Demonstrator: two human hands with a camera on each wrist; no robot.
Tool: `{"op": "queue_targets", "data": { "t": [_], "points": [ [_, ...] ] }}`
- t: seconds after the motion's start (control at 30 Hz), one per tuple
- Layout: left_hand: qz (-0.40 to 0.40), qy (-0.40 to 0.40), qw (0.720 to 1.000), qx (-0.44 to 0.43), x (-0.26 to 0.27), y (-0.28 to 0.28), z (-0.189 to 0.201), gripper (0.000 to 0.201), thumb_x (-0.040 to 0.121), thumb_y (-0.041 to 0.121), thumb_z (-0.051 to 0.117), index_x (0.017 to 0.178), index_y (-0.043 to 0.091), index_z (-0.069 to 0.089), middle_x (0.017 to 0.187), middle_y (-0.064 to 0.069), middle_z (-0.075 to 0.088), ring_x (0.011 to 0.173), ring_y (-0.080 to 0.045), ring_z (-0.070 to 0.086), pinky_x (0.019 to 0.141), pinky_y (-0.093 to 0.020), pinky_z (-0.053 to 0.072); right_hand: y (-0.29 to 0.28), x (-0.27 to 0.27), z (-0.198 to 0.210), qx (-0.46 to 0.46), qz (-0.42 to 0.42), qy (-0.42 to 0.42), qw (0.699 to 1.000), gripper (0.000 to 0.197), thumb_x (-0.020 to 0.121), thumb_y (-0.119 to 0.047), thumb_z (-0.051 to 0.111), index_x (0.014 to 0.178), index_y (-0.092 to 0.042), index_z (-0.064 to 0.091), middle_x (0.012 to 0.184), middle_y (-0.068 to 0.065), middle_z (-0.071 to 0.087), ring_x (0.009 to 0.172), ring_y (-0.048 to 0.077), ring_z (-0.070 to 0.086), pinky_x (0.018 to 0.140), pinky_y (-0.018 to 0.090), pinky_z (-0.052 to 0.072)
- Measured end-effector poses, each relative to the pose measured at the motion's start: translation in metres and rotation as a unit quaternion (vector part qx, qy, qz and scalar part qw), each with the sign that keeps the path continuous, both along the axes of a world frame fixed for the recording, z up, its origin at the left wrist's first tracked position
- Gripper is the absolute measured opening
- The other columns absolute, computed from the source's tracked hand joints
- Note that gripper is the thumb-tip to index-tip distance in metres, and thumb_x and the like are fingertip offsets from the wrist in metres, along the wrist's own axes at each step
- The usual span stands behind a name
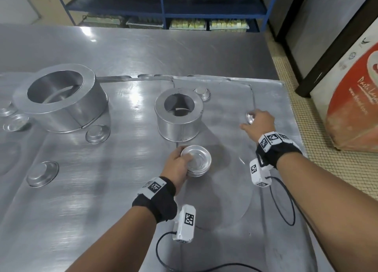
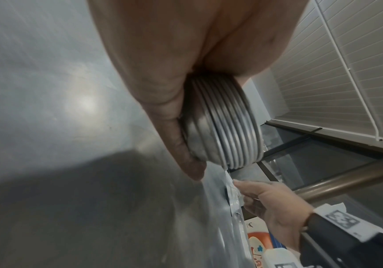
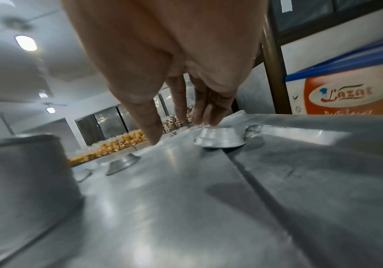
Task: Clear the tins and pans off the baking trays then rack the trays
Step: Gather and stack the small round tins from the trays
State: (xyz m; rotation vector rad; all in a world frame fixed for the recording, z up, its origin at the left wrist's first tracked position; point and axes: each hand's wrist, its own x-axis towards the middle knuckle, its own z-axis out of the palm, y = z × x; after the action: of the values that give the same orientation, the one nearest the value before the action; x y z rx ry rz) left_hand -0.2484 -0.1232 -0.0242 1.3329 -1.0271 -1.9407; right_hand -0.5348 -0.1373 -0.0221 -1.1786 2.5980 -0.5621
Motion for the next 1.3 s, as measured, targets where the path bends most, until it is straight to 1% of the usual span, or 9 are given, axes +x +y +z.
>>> {"op": "queue_targets", "data": {
  "t": [0.13, 0.33, 0.53, 0.7, 0.83, 0.9, 1.0, 1.13, 1.3],
  "points": [
    [0.007, -0.003, 1.000, -0.005, -0.005, -0.001, -0.002, 0.025, 0.080, 0.006, 0.060, 0.101, 0.016, 0.069, 0.090, -0.010, 0.067, 0.085, -0.027, 0.060, 0.080, -0.043, 0.045, -0.018, -0.024, -0.012, 0.093, -0.012, 0.023, 0.995, 0.065, 0.074, -0.044, 0.075, 0.125, -0.008, 0.055, 0.123, 0.018, 0.057, 0.120, 0.037, 0.048, 0.091, 0.037, 0.040],
    [0.020, -0.004, 1.000, -0.002, -0.009, -0.002, -0.004, 0.028, 0.080, 0.006, 0.059, 0.103, 0.015, 0.069, 0.092, -0.009, 0.068, 0.086, -0.026, 0.061, 0.079, -0.043, 0.046, -0.029, -0.042, -0.026, 0.126, -0.020, 0.027, 0.991, 0.070, 0.074, -0.050, 0.073, 0.123, -0.006, 0.051, 0.120, 0.017, 0.059, 0.118, 0.036, 0.050, 0.079, 0.036, 0.032],
    [0.026, -0.001, 1.000, -0.001, -0.008, 0.000, -0.003, 0.032, 0.073, 0.011, 0.058, 0.103, 0.014, 0.069, 0.091, -0.010, 0.068, 0.085, -0.026, 0.061, 0.079, -0.044, 0.046, -0.025, -0.035, -0.017, 0.083, -0.045, 0.024, 0.995, 0.076, 0.070, -0.038, 0.083, 0.126, -0.003, 0.046, 0.126, 0.021, 0.051, 0.119, 0.041, 0.048, 0.095, 0.043, 0.043],
    [0.023, -0.004, 1.000, 0.000, 0.002, 0.005, 0.002, 0.027, 0.081, 0.004, 0.058, 0.102, 0.016, 0.070, 0.090, -0.010, 0.068, 0.086, -0.028, 0.061, 0.079, -0.045, 0.047, -0.005, -0.017, 0.001, 0.010, -0.050, -0.021, 0.999, 0.070, 0.065, -0.026, 0.086, 0.117, -0.001, 0.046, 0.116, 0.022, 0.059, 0.108, 0.041, 0.059, 0.090, 0.043, 0.054],
    [0.023, 0.001, 1.000, 0.007, 0.014, 0.011, 0.010, 0.026, 0.086, 0.002, 0.055, 0.098, 0.020, 0.069, 0.090, -0.010, 0.067, 0.085, -0.030, 0.061, 0.080, -0.049, 0.051, 0.016, 0.016, 0.023, -0.035, -0.046, -0.054, 0.997, 0.076, 0.059, -0.034, 0.089, 0.116, -0.009, 0.045, 0.113, 0.016, 0.061, 0.101, 0.037, 0.062, 0.088, 0.046, 0.055],
    [0.018, 0.010, 1.000, 0.013, 0.022, 0.013, 0.014, 0.027, 0.086, 0.001, 0.054, 0.103, 0.017, 0.068, 0.096, -0.013, 0.066, 0.087, -0.032, 0.062, 0.083, -0.058, 0.053, 0.028, 0.036, 0.033, -0.079, -0.031, -0.057, 0.995, 0.082, 0.053, -0.040, 0.089, 0.118, -0.016, 0.044, 0.115, 0.012, 0.061, 0.102, 0.033, 0.062, 0.092, 0.047, 0.053],
    [0.011, 0.014, 1.000, 0.017, 0.037, 0.019, 0.022, 0.030, 0.085, 0.000, 0.055, 0.111, 0.011, 0.064, 0.099, -0.016, 0.063, 0.087, -0.033, 0.061, 0.085, -0.065, 0.051, 0.050, 0.074, 0.046, -0.161, 0.009, -0.087, 0.983, 0.086, 0.057, -0.035, 0.089, 0.130, -0.026, 0.045, 0.118, 0.002, 0.055, 0.104, 0.019, 0.054, 0.097, 0.035, 0.047],
    [0.013, 0.029, 0.999, 0.021, 0.061, 0.027, 0.030, 0.040, 0.073, 0.007, 0.056, 0.112, 0.004, 0.064, 0.099, -0.020, 0.063, 0.086, -0.037, 0.062, 0.082, -0.071, 0.050, 0.082, 0.135, 0.056, -0.229, 0.041, -0.152, 0.961, 0.063, 0.054, -0.038, 0.090, 0.108, -0.032, 0.058, 0.114, 0.001, 0.055, 0.098, 0.012, 0.060, 0.093, 0.032, 0.053],
    [0.010, 0.053, 0.998, 0.022, 0.088, 0.035, 0.040, 0.041, 0.076, 0.021, 0.069, 0.112, 0.002, 0.064, 0.102, -0.020, 0.066, 0.091, -0.041, 0.065, 0.083, -0.070, 0.050, 0.114, 0.203, 0.062, -0.267, 0.078, -0.260, 0.925, 0.061, 0.051, -0.039, 0.095, 0.099, -0.026, 0.060, 0.103, -0.001, 0.066, 0.089, 0.006, 0.066, 0.083, 0.021, 0.053]
  ]
}}
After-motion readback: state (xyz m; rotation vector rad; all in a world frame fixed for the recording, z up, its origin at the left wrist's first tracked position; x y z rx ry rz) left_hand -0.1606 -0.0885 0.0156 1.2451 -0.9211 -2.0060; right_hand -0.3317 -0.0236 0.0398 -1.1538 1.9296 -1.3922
